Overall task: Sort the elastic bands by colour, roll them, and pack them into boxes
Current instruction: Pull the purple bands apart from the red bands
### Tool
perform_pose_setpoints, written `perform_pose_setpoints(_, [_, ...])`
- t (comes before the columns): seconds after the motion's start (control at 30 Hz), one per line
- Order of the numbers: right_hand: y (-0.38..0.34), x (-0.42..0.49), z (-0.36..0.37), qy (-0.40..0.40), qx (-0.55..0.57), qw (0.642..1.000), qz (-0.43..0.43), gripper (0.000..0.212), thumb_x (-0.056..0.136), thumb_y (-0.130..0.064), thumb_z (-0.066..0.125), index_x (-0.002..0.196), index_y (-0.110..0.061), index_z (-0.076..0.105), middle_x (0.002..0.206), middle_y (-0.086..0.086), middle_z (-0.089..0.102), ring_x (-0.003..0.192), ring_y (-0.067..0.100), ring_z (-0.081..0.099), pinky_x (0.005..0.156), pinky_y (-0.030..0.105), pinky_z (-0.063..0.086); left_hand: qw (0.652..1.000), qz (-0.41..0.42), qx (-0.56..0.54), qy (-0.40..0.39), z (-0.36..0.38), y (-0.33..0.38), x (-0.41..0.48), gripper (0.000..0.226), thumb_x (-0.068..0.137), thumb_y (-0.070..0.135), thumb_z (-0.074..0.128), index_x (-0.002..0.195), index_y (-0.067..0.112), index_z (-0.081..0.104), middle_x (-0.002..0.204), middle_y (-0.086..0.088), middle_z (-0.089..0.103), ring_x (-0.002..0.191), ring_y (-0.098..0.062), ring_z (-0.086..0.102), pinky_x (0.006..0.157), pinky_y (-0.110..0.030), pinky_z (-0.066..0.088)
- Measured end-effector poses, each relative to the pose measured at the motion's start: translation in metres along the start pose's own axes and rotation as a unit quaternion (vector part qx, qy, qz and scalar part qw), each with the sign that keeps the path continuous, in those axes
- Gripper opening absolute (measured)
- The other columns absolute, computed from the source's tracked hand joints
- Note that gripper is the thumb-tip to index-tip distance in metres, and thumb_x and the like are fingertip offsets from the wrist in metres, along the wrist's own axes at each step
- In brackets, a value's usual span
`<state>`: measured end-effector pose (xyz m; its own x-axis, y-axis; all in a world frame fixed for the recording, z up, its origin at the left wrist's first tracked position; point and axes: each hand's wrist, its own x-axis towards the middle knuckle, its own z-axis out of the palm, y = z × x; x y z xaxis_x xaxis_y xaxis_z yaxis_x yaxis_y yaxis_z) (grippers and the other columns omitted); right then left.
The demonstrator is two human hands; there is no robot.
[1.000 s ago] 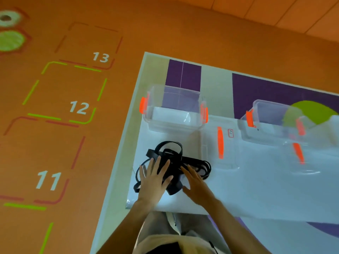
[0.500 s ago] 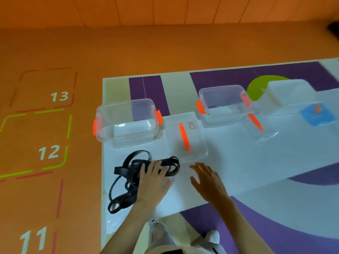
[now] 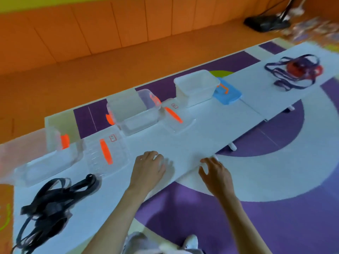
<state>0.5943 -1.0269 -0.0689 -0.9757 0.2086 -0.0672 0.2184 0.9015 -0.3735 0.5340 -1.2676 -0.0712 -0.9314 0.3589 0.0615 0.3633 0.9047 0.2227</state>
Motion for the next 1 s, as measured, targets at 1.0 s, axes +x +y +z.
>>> perform_pose_setpoints(1.0, [0.444, 0.293, -0.233, 0.05, -0.084, 0.978, 0.186, 0.024, 0.104, -0.036, 0.058, 0.123, -0.027, 0.069, 0.121, -0.006, 0.071, 0.1, 0.018, 0.072, 0.087, 0.037, 0.059, 0.967, 0.221, 0.026, -0.121, 0.134, 0.442, 0.472, 0.037, 0.106, 0.039, 0.042, 0.136, 0.027, 0.06, 0.136, 0.01, 0.059, 0.124, -0.017, 0.055, 0.096, -0.035, 0.046])
